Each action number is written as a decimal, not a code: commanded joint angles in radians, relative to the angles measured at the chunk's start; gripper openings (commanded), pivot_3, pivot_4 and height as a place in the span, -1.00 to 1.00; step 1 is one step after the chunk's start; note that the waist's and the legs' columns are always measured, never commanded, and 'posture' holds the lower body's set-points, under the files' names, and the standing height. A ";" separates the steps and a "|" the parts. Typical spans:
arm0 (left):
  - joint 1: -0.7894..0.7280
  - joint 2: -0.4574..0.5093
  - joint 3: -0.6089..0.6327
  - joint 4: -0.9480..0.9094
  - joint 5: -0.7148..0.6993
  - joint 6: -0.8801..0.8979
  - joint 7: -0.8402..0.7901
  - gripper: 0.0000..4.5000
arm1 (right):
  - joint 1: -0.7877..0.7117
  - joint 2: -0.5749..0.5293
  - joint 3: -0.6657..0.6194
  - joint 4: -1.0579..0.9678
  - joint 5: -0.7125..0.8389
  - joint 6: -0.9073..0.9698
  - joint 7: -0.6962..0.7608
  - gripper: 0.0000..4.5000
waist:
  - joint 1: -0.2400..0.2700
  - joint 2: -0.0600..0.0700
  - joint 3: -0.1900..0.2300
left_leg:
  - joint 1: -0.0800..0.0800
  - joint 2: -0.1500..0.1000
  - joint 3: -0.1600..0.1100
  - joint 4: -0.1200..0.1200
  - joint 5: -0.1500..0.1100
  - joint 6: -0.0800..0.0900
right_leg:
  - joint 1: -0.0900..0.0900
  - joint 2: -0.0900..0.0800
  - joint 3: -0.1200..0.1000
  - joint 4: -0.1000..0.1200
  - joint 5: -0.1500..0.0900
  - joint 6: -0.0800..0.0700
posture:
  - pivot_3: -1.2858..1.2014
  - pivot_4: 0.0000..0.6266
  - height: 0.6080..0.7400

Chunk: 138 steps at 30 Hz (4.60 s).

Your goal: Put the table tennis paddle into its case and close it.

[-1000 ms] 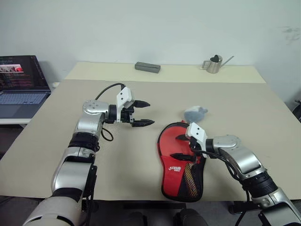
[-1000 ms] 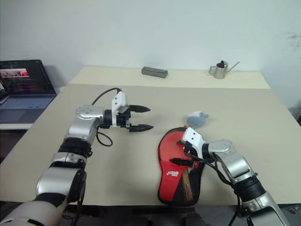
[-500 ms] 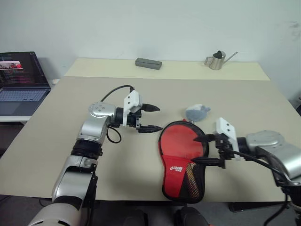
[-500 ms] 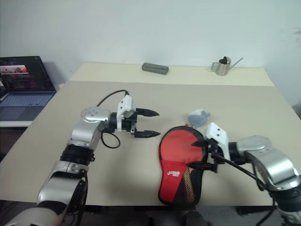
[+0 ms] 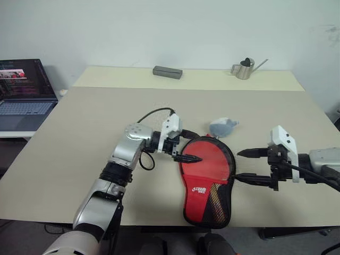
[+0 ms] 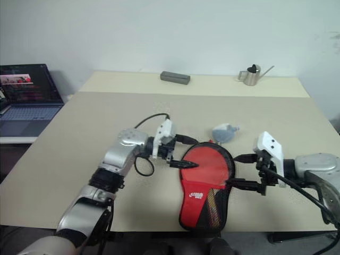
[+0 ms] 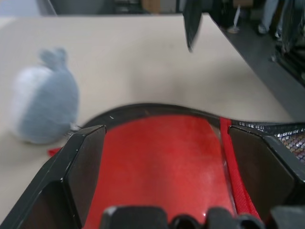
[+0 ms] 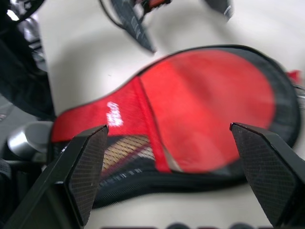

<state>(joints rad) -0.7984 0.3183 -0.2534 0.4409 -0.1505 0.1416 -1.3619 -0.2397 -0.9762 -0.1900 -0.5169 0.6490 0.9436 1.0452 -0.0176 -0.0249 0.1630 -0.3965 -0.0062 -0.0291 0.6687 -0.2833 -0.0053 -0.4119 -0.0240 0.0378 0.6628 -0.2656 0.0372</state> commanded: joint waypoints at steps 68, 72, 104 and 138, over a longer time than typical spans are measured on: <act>0.080 -0.112 -0.146 0.379 0.239 -0.220 0.232 1.00 | -0.790 0.449 0.386 1.350 -0.657 -0.664 -0.066 -0.72 | -0.012 0.004 -0.006 | 0.031 0.001 0.005 -0.005 0.000 0.001 | 0.025 0.000 0.003 0.000 0.000 0.000 | 0.03 -0.52 1.00; 0.090 -0.109 -0.151 0.384 0.240 -0.212 0.227 1.00 | -0.749 0.419 0.391 1.284 -0.686 -0.652 -0.075 -0.99 | -0.012 0.005 -0.006 | 0.031 0.001 0.005 -0.005 0.000 0.001 | 0.026 0.000 0.003 0.000 0.000 0.000 | 0.03 -0.52 1.00; 0.107 -0.096 -0.166 0.389 0.250 -0.202 0.212 1.00 | -0.017 -0.166 0.134 0.283 -0.477 -0.313 0.138 -1.00 | 0.000 0.005 -0.009 | 0.033 0.001 0.002 -0.007 -0.001 0.001 | 0.031 0.001 0.002 -0.007 -0.004 0.006 | 0.03 -0.52 1.00; 0.089 -0.137 -0.177 0.419 0.250 -0.210 0.210 1.00 | 0.506 -0.239 -0.021 -0.381 -0.198 -0.140 0.114 -1.00 | 0.018 0.002 -0.010 | 0.032 0.002 0.001 -0.008 -0.006 0.002 | 0.037 0.001 0.000 -0.019 -0.007 0.010 | 0.03 -0.52 1.00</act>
<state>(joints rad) -0.7721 0.1560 -0.3589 0.7526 0.0054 -0.1081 -1.1487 0.2597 -1.2132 -0.2484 -0.8534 0.4081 0.7846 1.1454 -0.0001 -0.0232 0.1527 -0.3643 -0.0041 -0.0286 0.6608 -0.2897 -0.0030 -0.3749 -0.0232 0.0374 0.6435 -0.2723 0.0470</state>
